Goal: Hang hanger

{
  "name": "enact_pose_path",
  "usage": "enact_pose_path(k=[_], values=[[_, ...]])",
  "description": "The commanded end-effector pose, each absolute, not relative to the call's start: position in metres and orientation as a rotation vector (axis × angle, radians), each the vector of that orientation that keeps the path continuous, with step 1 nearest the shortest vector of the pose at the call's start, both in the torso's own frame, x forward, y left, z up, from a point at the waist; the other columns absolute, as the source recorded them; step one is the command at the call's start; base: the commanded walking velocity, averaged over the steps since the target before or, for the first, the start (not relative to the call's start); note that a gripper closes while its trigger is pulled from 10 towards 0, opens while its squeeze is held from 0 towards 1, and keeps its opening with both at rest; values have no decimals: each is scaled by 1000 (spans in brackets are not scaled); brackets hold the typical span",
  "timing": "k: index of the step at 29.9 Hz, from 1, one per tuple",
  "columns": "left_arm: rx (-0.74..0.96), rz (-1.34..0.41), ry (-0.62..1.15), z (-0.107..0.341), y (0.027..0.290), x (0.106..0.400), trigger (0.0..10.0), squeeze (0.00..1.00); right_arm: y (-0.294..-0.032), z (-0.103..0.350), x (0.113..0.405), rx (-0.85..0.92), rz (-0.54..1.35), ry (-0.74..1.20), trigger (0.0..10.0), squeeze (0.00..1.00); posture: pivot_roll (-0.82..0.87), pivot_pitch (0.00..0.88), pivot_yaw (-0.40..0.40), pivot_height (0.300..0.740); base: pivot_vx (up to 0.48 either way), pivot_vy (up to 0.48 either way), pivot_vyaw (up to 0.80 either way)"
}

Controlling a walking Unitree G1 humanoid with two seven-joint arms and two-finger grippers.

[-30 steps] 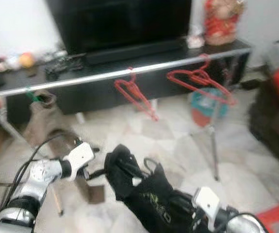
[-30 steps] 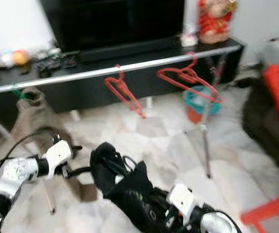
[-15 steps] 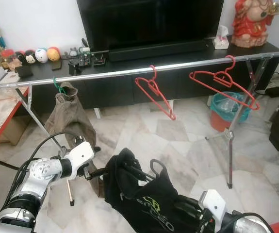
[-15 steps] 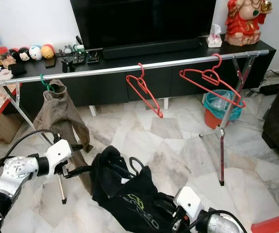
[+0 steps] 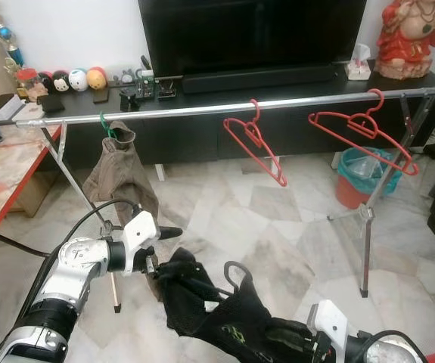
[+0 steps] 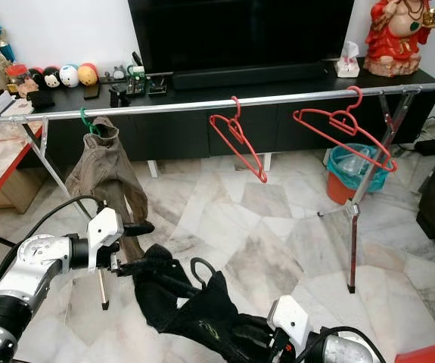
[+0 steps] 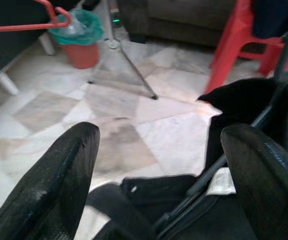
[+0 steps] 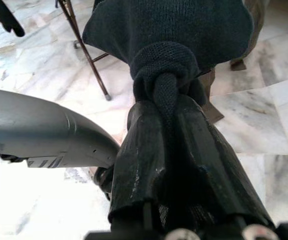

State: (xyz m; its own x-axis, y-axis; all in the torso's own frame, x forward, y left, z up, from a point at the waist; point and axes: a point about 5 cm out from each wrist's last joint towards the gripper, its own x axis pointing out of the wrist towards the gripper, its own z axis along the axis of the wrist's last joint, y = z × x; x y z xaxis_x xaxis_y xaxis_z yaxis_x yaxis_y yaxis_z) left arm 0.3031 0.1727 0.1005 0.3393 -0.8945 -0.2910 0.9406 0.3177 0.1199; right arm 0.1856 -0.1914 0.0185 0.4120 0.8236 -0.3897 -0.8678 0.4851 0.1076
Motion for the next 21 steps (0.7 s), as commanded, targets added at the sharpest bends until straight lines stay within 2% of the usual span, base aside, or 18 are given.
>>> enact_pose_path(k=[1, 8, 21], values=[[250, -1285, 230, 101, 170, 297, 10000, 0, -186, 29, 192, -107, 1096, 359, 10000, 0, -38, 43, 103, 740, 0, 0, 0], [233, -1414, 364, 89, 171, 278, 10000, 0, -182, 34, 197, -112, 1115, 341, 10000, 0, -33, 48, 105, 740, 0, 0, 0], [168, -1420, 344, 95, 152, 283, 10000, 0, -166, 37, 204, -113, 1175, 324, 10000, 0, -30, 44, 107, 740, 0, 0, 0]])
